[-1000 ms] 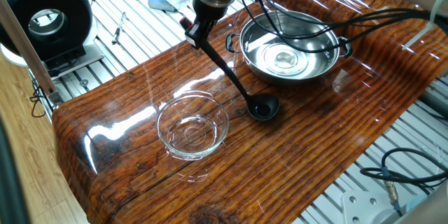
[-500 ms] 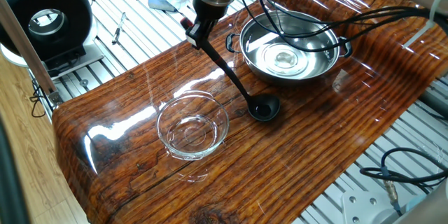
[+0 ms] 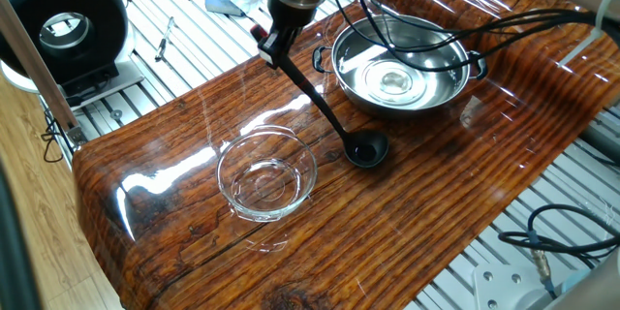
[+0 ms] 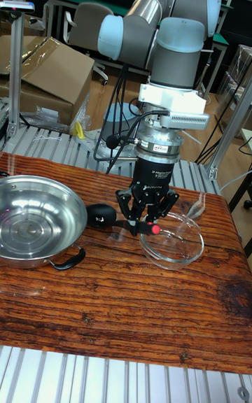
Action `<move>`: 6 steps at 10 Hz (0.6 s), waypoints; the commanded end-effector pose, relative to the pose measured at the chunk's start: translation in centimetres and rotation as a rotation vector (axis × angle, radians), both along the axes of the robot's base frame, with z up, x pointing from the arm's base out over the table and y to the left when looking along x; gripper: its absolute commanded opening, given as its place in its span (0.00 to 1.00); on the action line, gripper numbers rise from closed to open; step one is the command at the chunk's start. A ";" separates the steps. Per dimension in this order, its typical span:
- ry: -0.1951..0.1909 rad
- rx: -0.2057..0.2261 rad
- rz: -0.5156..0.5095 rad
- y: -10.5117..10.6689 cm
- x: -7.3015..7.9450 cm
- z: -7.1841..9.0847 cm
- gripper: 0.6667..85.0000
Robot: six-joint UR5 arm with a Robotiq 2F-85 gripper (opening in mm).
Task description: Scoop water with a large spoon from one bowl to another
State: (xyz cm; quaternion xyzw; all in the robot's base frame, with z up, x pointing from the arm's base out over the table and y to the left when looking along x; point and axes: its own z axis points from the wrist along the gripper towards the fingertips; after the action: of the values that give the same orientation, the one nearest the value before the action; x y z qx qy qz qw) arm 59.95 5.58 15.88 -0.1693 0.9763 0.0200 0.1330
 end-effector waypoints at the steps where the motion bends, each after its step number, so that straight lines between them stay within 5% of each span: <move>1: 0.000 0.015 -0.002 0.2 0.0 0.1 0.39; 6: 0.002 0.023 -0.014 0.2 -0.3 0.1 0.42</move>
State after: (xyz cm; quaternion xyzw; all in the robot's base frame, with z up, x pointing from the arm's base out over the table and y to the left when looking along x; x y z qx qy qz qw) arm 59.75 5.66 15.81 -0.1706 0.9761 0.0235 0.1329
